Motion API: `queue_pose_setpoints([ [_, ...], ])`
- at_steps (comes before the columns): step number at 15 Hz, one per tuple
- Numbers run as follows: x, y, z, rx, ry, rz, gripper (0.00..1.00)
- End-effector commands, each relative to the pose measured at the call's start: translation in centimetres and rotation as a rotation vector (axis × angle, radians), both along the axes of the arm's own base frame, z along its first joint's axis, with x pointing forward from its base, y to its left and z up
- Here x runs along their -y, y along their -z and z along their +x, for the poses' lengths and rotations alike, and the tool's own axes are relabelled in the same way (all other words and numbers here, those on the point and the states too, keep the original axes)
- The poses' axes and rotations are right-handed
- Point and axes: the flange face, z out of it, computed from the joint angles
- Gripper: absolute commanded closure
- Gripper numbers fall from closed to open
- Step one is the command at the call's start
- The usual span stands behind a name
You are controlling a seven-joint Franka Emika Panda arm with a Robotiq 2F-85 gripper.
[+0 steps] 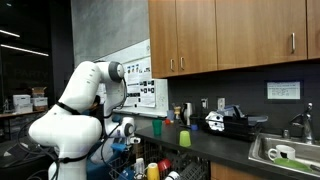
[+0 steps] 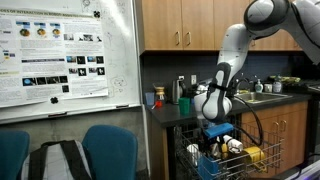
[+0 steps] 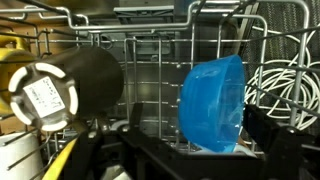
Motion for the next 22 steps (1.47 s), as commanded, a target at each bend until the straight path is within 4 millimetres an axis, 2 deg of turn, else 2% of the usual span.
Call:
queue_pose_setpoints([
  [1,-0.5,0.3,0.4,0.012,-0.013,-0.017,0.00],
  [2,-0.7,0.3,0.4,0.012,-0.015,-0.017,0.00],
  [3,-0.8,0.4,0.4,0.013,-0.017,-0.018,0.18],
  [4,-1.0,0.5,0.4,0.012,-0.018,-0.017,0.19],
  [6,-1.1,0.7,0.4,0.011,-0.019,-0.015,0.28],
  [7,-1.2,0.7,0.5,0.011,-0.021,-0.013,0.36],
  [9,-1.3,0.8,0.5,0.010,-0.024,-0.013,0.38],
  [14,-1.5,0.8,0.6,0.011,-0.025,-0.011,0.35],
  [15,-1.5,0.8,0.6,0.011,-0.025,-0.012,0.39],
  [16,-1.5,0.8,0.6,0.010,-0.024,-0.011,0.52],
  [19,-1.7,0.7,0.4,0.008,-0.022,-0.011,0.59],
  [22,-1.9,0.8,0.3,0.006,-0.018,-0.006,0.50],
])
